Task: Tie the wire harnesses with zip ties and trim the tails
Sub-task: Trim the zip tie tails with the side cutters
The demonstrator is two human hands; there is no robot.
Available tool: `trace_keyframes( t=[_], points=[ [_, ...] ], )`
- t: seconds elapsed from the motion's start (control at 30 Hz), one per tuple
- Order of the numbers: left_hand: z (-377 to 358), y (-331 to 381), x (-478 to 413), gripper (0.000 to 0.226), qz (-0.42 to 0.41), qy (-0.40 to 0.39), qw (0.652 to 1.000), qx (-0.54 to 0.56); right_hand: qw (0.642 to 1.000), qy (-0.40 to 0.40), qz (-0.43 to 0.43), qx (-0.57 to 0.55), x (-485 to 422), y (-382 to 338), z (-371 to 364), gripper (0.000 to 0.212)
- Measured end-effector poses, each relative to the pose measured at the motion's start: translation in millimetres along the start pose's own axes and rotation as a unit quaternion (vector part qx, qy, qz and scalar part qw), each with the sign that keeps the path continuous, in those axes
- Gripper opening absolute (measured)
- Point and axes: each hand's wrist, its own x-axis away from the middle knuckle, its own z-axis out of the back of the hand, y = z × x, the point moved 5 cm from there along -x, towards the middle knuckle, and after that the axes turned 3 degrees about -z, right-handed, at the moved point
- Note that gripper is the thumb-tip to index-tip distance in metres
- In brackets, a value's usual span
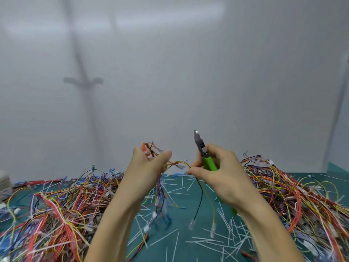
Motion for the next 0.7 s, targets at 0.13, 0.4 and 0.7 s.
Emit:
trace_keyframes(
  t=[0.13, 0.4, 0.7],
  points=[
    [-14, 4, 5, 0.041, -0.035, -0.028, 0.998, 0.046, 0.999, -0.016, 0.034, -0.004, 4, -10, 2, 0.023],
    [-15, 8, 4, 0.043, -0.022, -0.01, 0.97, 0.244, 0.999, -0.007, 0.027, 0.029, 9, -21, 5, 0.028],
    [-5, 13, 3, 0.042, -0.096, 0.018, 0.964, 0.248, 0.967, -0.206, -0.103, -0.107, 24, -28, -8, 0.054]
  ],
)
